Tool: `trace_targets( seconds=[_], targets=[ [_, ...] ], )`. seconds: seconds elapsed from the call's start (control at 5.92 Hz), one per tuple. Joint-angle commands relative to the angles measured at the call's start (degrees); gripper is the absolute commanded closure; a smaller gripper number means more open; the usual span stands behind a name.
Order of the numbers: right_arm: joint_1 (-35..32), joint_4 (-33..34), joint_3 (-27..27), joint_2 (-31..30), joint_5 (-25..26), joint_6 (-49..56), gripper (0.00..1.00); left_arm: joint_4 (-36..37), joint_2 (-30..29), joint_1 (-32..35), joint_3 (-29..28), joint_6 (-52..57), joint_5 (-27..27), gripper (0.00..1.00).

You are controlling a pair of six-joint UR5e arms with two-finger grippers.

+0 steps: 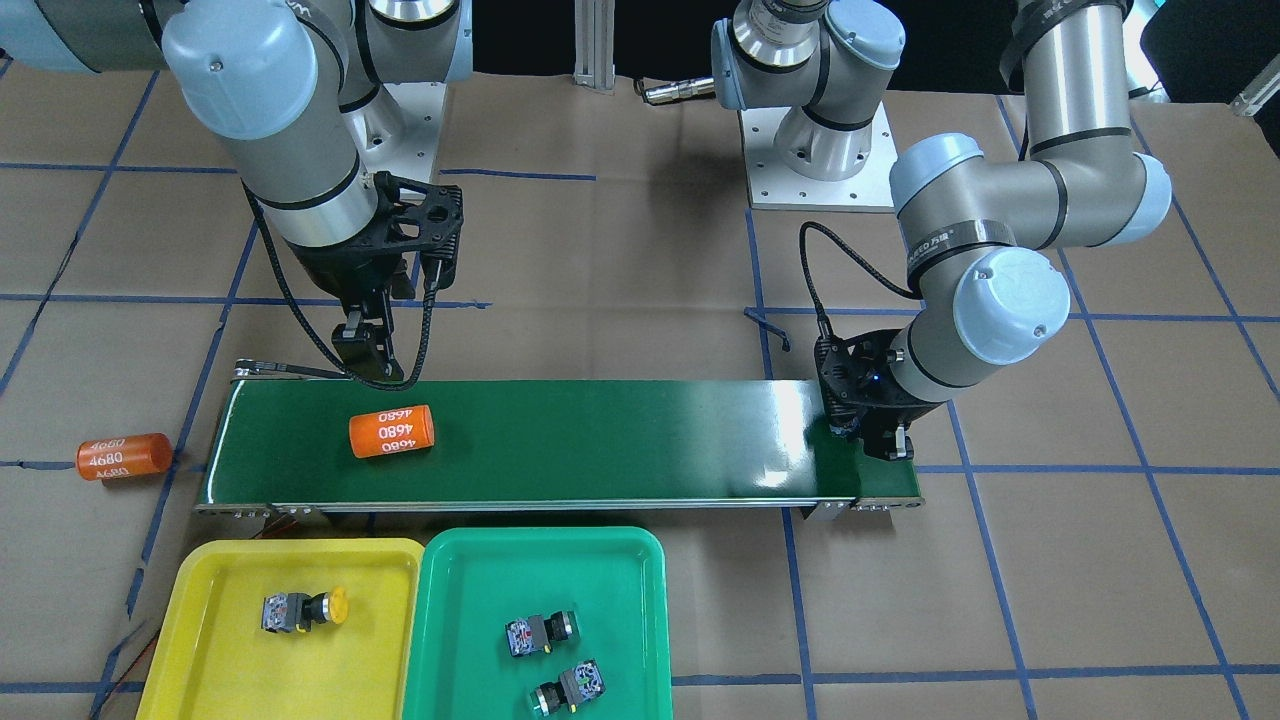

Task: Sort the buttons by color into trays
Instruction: 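Carry a yellow-capped button onto the belt with the left gripper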

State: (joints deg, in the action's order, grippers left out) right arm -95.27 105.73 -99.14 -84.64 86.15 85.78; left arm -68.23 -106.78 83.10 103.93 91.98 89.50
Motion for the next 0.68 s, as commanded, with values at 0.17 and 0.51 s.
trace_targets(
  seconds=[0.17,0.51],
  targets=[
    [0.0,-0.09,0.0,0.0,0.07,0.0,0.0,-0.58,2.26,1.44,-0.75,-8.33,-0.03,0.01],
    [0.0,0.0,0.0,0.0,0.07,0.0,0.0,-6.78,7.96,4.16,-1.62,-27.29,0.24,0.01]
  ],
)
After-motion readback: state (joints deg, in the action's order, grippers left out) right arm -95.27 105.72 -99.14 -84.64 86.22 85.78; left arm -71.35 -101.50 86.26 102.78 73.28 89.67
